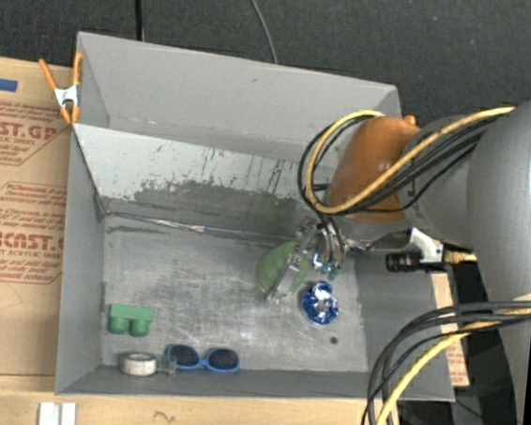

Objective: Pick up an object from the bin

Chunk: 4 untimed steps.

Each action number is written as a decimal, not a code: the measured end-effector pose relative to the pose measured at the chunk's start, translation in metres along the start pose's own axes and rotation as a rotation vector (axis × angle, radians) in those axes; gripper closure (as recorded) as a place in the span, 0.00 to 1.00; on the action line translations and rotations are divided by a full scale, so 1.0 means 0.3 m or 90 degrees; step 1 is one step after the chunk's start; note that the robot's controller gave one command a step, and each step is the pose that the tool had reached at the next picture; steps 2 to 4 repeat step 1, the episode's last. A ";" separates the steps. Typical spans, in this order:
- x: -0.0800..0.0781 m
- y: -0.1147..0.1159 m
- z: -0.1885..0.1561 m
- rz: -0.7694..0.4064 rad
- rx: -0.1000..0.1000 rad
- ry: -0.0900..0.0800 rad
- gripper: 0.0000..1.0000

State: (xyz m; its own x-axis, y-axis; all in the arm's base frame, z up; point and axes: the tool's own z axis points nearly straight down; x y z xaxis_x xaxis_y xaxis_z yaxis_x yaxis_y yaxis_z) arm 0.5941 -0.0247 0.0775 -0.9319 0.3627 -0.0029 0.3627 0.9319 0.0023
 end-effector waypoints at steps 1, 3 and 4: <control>0.026 0.032 -0.522 0.016 -0.001 -0.004 1.00; 0.026 0.032 -0.522 0.016 -0.001 -0.004 1.00; 0.026 0.032 -0.522 0.016 -0.001 -0.004 1.00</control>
Offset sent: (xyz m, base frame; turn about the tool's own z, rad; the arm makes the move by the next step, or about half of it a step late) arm -0.0061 0.0106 0.1518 0.0276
